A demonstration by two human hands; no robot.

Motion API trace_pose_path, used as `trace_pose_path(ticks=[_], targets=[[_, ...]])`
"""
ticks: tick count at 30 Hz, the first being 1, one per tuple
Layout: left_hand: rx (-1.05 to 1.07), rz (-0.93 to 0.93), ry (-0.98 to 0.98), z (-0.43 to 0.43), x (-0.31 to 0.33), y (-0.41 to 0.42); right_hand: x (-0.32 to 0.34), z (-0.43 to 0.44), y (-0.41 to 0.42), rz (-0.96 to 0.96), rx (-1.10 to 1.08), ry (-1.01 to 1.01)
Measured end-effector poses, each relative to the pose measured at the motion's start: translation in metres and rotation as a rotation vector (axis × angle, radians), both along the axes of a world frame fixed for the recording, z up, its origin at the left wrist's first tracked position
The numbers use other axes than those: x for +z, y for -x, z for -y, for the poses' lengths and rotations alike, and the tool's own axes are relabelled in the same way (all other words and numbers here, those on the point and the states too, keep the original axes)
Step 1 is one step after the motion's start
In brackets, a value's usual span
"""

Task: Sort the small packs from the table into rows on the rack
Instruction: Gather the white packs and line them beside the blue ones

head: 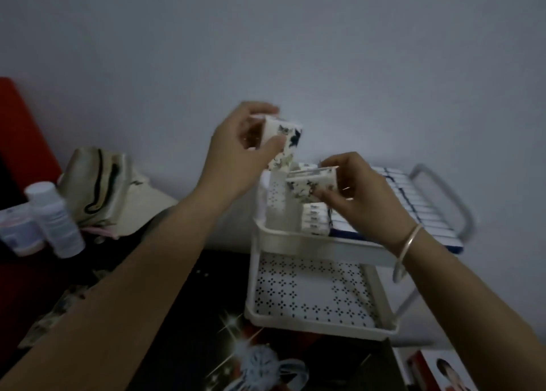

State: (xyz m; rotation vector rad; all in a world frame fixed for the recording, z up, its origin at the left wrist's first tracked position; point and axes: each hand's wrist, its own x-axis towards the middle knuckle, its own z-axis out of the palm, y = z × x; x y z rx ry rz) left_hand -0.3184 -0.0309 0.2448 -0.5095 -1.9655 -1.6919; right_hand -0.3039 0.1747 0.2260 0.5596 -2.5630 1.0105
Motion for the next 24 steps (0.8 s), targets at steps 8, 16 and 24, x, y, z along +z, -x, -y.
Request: trace_pose_path(ticks=[8, 16, 24], targets=[[0.250, -0.100, 0.932, -0.039, -0.049, 0.033, -0.001, -0.052, 0.047, 0.029, -0.152, 0.078], [0.104, -0.018, 1.531, -0.044, -0.057, 0.041, -0.017, -0.017, 0.077, 0.002, -0.057, 0.002], [-0.150, 0.151, 1.523, -0.042, -0.041, 0.040, -0.032, 0.012, 0.094, -0.016, 0.006, -0.298]])
